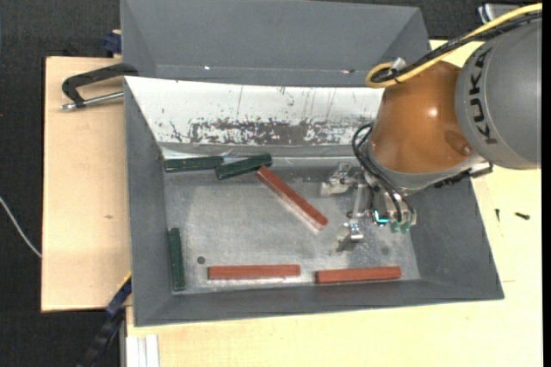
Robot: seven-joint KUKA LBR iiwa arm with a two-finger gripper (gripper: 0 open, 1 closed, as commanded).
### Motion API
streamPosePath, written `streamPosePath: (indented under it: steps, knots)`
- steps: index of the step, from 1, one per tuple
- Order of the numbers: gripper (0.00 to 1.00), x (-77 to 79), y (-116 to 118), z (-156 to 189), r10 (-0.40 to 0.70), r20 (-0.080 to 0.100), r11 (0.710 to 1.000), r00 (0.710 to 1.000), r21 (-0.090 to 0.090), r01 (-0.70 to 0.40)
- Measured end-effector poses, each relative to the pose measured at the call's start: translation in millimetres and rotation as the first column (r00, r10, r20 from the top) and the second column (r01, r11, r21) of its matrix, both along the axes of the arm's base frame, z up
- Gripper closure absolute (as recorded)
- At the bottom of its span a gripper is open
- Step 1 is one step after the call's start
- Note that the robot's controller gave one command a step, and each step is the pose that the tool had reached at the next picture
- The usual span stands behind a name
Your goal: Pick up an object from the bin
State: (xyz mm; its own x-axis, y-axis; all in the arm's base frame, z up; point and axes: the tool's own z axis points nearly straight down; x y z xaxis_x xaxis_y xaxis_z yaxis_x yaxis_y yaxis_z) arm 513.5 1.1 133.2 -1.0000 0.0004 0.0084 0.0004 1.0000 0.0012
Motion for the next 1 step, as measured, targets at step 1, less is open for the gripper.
streamPosePath:
  steps: [1]
  knots:
    - [0.0, 2.1, 0.0, 4.0, 0.0, 0.008, 1.0, 1.0, 0.0, 0.0]
